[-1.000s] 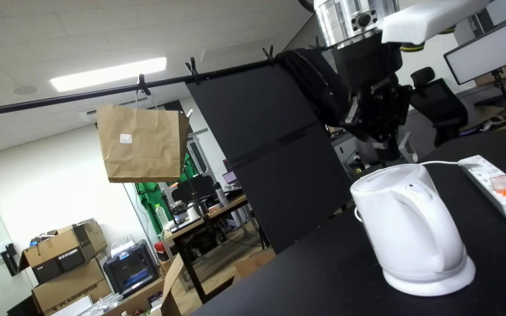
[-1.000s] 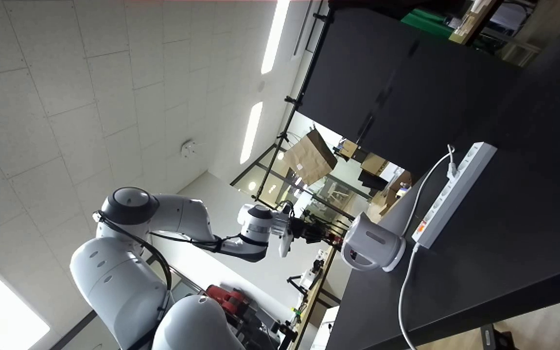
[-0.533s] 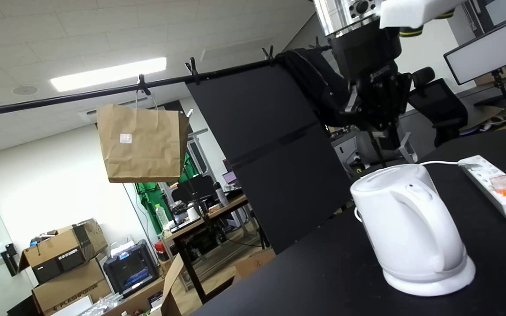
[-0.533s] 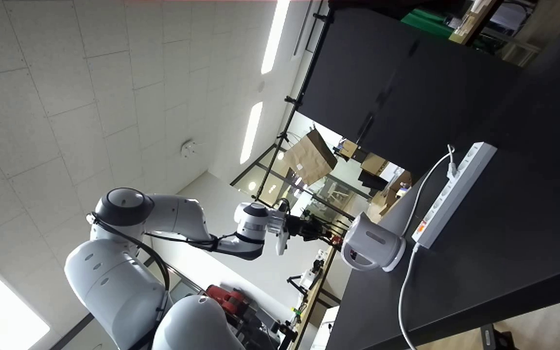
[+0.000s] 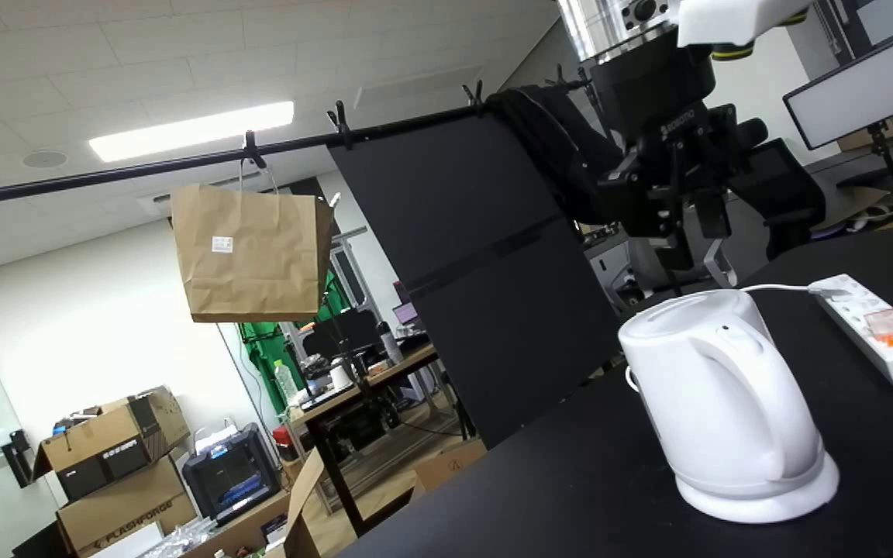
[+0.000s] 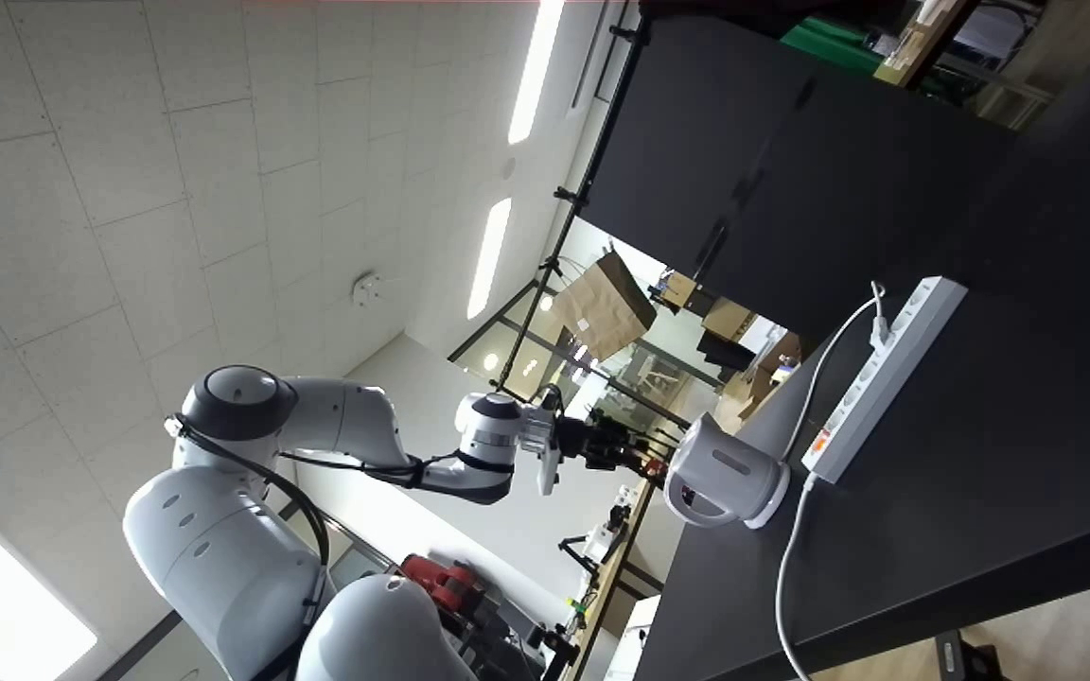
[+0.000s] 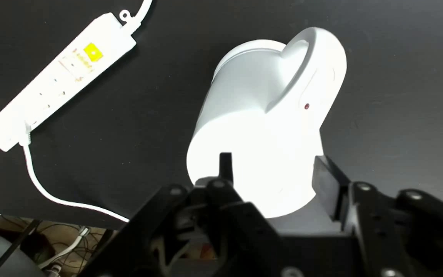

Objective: Turn on the electric kettle

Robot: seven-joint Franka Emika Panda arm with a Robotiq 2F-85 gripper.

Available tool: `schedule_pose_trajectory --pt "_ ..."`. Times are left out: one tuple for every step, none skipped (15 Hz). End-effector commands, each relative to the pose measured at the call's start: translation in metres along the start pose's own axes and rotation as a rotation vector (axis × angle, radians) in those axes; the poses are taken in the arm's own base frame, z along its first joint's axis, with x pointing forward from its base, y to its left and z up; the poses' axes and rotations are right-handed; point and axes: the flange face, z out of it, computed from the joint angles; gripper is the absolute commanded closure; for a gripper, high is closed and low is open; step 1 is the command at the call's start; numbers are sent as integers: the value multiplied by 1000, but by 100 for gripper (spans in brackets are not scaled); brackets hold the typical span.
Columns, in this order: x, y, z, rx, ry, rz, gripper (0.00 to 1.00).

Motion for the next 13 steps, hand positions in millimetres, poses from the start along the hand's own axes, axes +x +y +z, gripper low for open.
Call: schedule_pose_trajectory --pt "-3 7 -8 -31 7 29 13" --pt "-3 8 -8 -33 7 30 5" --pt "-3 9 -8 -36 6 31 1" --pt "-3 10 -8 -38 4 33 0" --pt "-3 10 -8 -40 2 34 0" --pt "-3 11 -8 -41 1 35 0" --pt "-3 11 -8 -38 4 36 0" --pt "-3 12 -9 -36 7 37 0" --pt "-3 12 -9 -40 13 44 0" --pt "-3 12 -10 -42 16 46 0" --pt "1 7 -2 -21 -4 14 0" --pt "2 8 -2 -21 -1 16 0" --pt "2 8 -3 -22 0 17 0"
